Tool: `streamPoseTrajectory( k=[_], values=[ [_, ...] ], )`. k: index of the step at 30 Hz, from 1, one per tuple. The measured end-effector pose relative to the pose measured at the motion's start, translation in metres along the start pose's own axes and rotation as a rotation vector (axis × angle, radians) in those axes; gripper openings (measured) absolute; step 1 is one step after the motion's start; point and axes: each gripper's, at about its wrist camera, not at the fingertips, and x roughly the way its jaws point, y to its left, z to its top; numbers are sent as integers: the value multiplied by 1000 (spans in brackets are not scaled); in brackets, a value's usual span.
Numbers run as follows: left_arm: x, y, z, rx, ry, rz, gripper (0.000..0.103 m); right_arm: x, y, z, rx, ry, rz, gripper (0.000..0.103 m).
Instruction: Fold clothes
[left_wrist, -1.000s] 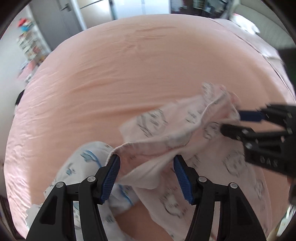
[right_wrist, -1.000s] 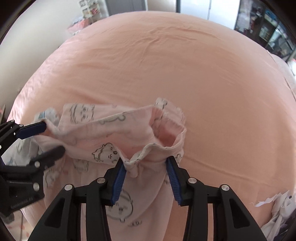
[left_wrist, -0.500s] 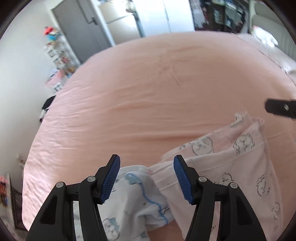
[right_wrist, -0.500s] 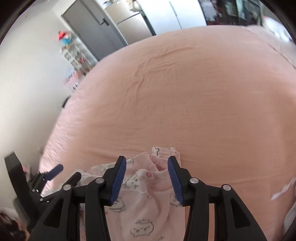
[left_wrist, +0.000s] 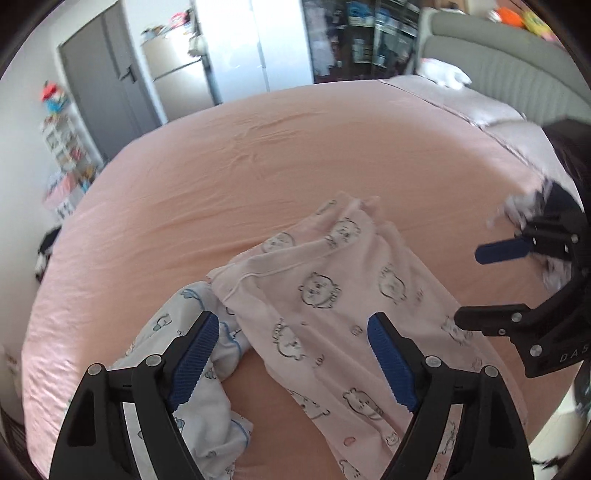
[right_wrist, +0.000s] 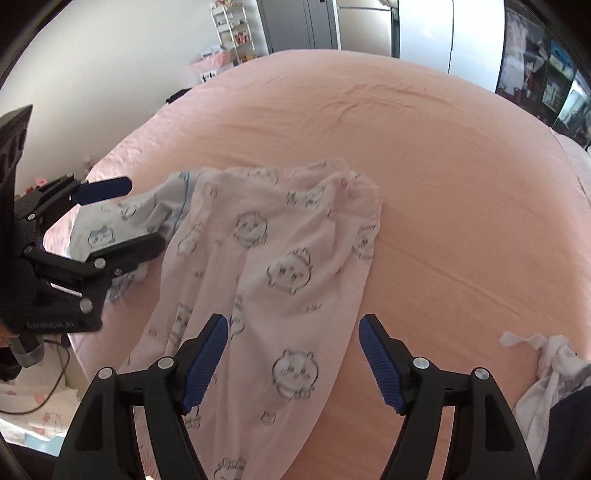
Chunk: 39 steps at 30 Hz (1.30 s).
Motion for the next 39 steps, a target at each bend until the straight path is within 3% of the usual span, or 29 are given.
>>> streamPoseTrajectory(
  k=[4,11,16,22,32,39],
  values=[
    [-7,-12,-2,1,19,-59,83,-8,4,-13,25,29,15,73],
    [-35,-19,-6,-28,1,-141,83,-12,15,-34,-41,54,0,74],
    [-37,-22,-23,-24,3,-133,84,-23,19,-48,-80,50,-24,74],
    [-36,-26,-50,-23,50,-134,84,-37,36,-69,-222,34,-144,74],
    [-41,-40,-75,74,76,-120,84,-50,51,-104,-244,41,-152,74],
    [-42,-48,-91,122,101,-130,84,-45,73,-121,-371,50,-231,74]
  ],
)
